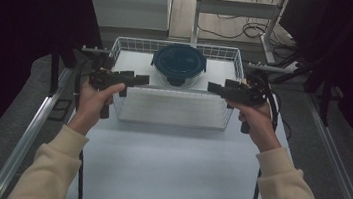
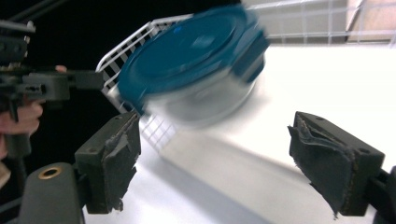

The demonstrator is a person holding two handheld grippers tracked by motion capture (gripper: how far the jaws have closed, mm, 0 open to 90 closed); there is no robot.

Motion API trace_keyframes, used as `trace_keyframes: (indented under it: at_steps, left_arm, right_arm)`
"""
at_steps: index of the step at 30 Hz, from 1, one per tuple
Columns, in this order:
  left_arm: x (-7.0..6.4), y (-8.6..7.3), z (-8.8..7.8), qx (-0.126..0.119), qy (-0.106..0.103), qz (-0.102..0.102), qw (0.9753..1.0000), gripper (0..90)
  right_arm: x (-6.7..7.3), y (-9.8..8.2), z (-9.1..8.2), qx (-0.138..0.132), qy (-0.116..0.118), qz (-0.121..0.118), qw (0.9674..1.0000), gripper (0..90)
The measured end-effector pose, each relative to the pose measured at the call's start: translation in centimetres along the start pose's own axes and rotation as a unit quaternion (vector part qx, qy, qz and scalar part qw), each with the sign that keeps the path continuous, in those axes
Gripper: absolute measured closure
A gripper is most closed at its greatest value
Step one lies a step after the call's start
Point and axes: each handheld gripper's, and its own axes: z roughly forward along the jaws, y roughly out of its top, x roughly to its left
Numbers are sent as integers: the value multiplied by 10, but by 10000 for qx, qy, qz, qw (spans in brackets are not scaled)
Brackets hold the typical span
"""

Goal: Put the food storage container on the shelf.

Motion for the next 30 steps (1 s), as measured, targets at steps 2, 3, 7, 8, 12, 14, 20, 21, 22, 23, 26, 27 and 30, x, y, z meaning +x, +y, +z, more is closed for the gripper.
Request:
trace_keyframes:
  at_steps: [2,3,7,8,12,14,20,21,22,23,26,27,30]
  left_arm:
    - [-3,-7,-3,17,-40,60,10000,174]
    - [-6,-15,-5,31,-53,115,9999,174]
    - [-13,-49,-17,131,-93,215,9996,175]
    - [-14,-58,-20,144,-62,244,9996,175]
    - [-13,-93,-31,139,54,301,9994,175]
    - [-9,-121,-36,265,187,352,9989,174]
    - [-2,-162,-36,519,398,330,9973,177]
    - [1,-174,-34,631,455,312,9965,180]
    - [1,-174,-34,631,455,312,9965,180]
    - [2,-179,-32,744,455,312,9957,180]
    - [6,-187,-28,856,502,296,9946,180]
    - [6,-188,-26,861,534,295,9944,180]
    - [5,-188,-25,863,595,385,9937,189]
  right_arm:
    - [2,-6,-4,24,13,-81,10000,176]
    - [5,-13,-9,46,17,-140,9999,180]
    - [13,-42,-23,66,-72,-469,9988,185]
    - [16,-50,-27,60,-88,-552,9984,185]
    - [20,-86,-37,82,-111,-795,9967,186]
    - [18,-113,-41,156,-79,-763,9969,187]
    - [8,-156,-42,250,-151,-636,9975,190]
    - [3,-174,-37,410,-194,-581,9973,190]
    - [3,-174,-37,410,-194,-581,9973,190]
    - [1,-182,-34,578,-184,-597,9964,189]
    - [-4,-197,-30,748,-244,-564,9953,189]
    - [-6,-199,-31,719,-304,-574,9953,189]
    - [-7,-199,-33,614,-331,-571,9959,185]
